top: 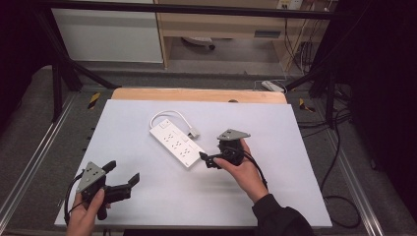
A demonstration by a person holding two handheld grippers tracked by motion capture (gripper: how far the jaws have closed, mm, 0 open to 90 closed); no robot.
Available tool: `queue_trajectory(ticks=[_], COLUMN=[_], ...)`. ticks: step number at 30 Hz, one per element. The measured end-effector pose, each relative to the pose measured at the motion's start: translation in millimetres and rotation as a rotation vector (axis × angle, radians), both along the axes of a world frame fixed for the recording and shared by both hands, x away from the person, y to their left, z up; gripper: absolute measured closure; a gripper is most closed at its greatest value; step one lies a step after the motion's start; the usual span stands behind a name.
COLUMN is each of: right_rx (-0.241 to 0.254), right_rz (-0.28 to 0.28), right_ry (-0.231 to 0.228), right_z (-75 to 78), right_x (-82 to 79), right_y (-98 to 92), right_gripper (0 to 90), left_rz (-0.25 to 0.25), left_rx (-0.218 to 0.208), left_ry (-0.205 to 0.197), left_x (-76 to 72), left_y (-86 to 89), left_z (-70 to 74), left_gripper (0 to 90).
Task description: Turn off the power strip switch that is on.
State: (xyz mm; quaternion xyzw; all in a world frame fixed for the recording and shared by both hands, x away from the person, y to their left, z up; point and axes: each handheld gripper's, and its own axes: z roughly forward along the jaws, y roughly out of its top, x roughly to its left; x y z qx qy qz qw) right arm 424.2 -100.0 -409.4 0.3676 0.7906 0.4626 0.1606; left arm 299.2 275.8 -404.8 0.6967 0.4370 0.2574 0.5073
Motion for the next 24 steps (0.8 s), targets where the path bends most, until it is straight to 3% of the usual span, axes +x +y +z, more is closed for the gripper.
queue_trajectory(ticks=[24], right_rx=[-0.017], right_rz=[0.015], right_ry=[0.012], right_z=[-2.5], right_x=[6.9], right_y=[15.8], right_gripper=[4.5], left_rz=[0.000], left_rx=[-0.002], left_ry=[0.000], left_x=[0.1], left_y=[0.3], left_z=[0.1], left_gripper=[4.3])
